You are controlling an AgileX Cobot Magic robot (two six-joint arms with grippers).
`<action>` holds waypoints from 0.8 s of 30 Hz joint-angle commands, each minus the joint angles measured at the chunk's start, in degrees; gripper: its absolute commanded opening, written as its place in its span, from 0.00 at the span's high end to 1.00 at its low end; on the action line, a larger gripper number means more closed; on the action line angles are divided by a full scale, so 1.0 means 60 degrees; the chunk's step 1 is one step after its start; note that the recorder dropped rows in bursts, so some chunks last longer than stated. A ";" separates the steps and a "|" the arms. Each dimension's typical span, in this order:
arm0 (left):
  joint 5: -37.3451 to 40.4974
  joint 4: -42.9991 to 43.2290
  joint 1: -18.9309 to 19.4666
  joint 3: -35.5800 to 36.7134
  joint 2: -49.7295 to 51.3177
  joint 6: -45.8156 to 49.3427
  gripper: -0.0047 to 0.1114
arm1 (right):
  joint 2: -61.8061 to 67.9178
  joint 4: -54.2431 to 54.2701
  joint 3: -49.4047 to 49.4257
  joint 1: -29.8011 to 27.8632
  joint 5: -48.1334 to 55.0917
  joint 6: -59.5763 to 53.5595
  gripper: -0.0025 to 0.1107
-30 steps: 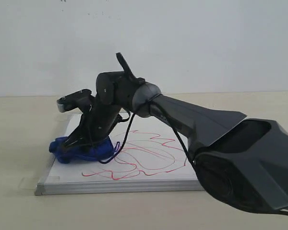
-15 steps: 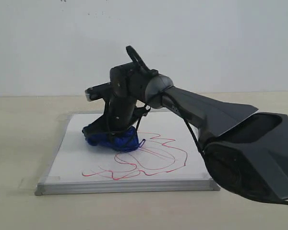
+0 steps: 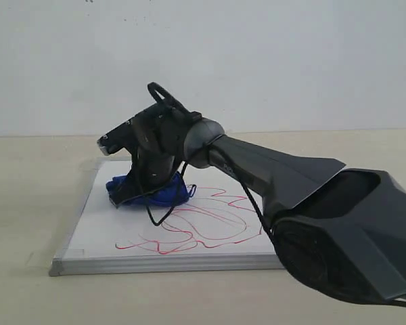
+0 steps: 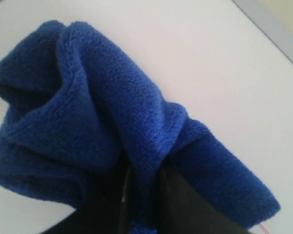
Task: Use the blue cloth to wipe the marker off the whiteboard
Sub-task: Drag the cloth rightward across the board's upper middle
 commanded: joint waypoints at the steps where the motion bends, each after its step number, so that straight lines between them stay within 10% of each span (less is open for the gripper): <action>1: -0.0034 -0.0111 -0.0065 0.0030 -0.0032 0.0044 0.93 | 0.0222 -0.1581 0.0125 -0.0087 0.1392 0.0653 0.98; 24: -0.0034 -0.0111 -0.0065 0.0030 -0.0032 0.0044 0.93 | 0.0222 -0.0457 0.0125 -0.0069 0.0934 -0.0576 0.98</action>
